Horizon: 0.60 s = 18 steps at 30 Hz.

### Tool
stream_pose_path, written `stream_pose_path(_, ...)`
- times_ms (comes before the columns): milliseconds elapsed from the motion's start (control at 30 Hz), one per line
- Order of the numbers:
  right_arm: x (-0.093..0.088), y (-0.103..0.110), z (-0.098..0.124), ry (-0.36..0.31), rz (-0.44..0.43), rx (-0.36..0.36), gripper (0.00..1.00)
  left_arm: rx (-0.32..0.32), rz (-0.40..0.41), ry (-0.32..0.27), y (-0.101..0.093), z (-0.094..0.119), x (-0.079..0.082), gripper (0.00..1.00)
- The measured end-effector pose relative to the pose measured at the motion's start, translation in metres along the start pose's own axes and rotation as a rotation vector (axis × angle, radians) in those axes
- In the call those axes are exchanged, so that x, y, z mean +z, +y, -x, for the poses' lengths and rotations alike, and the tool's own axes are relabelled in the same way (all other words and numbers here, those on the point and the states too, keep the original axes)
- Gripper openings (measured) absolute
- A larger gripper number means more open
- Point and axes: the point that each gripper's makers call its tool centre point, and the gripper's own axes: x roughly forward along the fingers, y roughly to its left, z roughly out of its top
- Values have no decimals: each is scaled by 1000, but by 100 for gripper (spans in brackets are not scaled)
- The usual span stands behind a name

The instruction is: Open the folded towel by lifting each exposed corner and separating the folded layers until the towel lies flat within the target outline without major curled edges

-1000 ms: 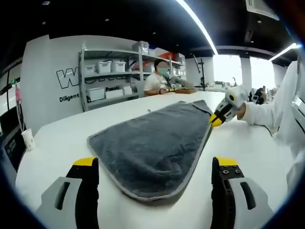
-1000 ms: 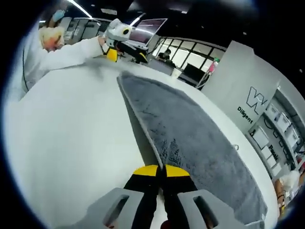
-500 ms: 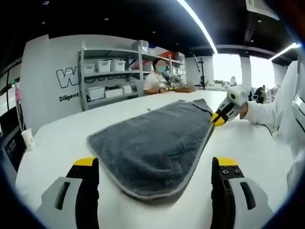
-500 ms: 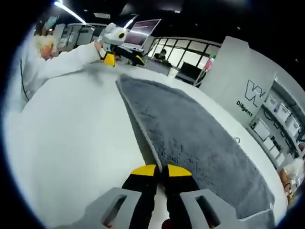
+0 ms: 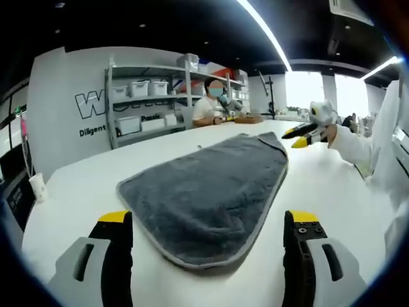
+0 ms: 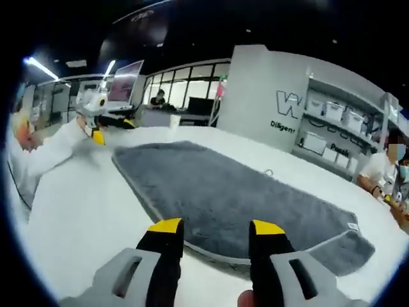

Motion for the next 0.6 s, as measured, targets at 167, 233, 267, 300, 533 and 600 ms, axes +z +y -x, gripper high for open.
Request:
stream_pose_path(167, 2, -37, 23, -28, -90, -125, 55, 1, -2, 1, 0, 0, 0, 96)
stream_pose_path(233, -1, -46, 30, -22, -105, -158, 61, 1, 0, 1, 1, 0, 0, 96)
stream_pose_path(267, -2, -49, 32, -21, -106, -165, 64, 1, 0, 2, 1, 0, -1, 96)
stream_pose_path(300, -3, -51, 34, -18, -109, -173, 66, 2, 0, 2, 1, 0, -1, 96)
stream_pose_path(533, -13, -73, 53, 1, -132, -227, 78, 5, 3, 4, 1, 1, -2, 96)
stream_pose_path(600, -15, -77, 56, 7, -131, -237, 80, 5, 3, 4, 2, 1, -2, 96)
